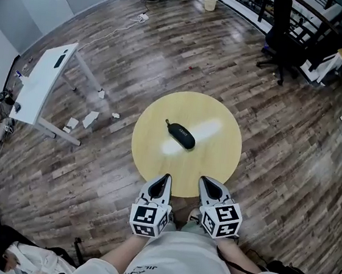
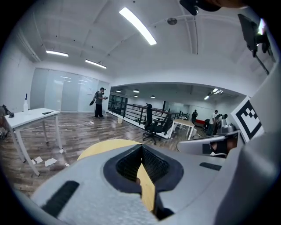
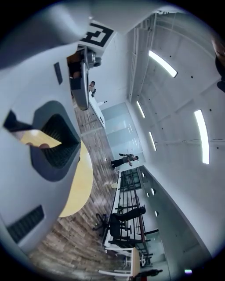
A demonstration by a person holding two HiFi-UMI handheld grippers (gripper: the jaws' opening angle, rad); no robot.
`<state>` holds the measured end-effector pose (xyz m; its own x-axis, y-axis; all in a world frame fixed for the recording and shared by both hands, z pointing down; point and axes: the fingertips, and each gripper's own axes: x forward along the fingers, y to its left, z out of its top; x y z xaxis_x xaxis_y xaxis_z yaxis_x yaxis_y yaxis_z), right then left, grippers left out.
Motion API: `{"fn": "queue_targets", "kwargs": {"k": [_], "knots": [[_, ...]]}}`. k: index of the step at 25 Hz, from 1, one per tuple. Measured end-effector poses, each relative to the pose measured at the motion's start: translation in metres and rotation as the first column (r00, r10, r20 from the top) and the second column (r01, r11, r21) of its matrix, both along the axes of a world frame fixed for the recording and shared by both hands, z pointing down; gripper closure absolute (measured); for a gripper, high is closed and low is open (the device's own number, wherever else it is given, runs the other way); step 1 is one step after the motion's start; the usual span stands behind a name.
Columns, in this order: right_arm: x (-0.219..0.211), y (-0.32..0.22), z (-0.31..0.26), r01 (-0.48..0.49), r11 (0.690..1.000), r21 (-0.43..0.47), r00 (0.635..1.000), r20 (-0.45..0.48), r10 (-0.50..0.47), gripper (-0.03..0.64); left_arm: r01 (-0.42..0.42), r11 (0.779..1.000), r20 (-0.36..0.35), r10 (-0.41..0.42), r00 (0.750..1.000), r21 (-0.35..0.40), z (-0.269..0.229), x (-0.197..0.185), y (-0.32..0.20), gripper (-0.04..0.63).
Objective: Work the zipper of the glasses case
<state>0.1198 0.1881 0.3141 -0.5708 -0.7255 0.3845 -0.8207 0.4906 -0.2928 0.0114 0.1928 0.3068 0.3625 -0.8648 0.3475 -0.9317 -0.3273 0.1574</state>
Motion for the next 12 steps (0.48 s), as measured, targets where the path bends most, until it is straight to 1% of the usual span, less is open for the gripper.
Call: {"fn": "queue_targets", "kwargs": {"k": [4, 7, 12], "knots": [[-0.010, 0.010, 0.005, -0.004, 1.000, -0.010, 0.999, -0.037, 0.004, 0.614, -0.021, 0.999, -0.003, 0.021, 1.000, 0.024, -0.008, -0.003, 0.001, 0.589], [-0.008, 0.011, 0.003, -0.020, 1.000, 0.000, 0.999, -0.045, 0.020, 0.614, -0.036, 0.999, 0.004, 0.035, 0.999, 0.037, -0.012, -0.004, 0.002, 0.589], [-0.008, 0.006, -0.007, -0.047, 0.999, 0.022, 0.998, -0.043, 0.048, 0.614, -0.049, 0.998, -0.004, 0.049, 0.999, 0.048, -0.019, -0.008, -0.002, 0.589]]}}
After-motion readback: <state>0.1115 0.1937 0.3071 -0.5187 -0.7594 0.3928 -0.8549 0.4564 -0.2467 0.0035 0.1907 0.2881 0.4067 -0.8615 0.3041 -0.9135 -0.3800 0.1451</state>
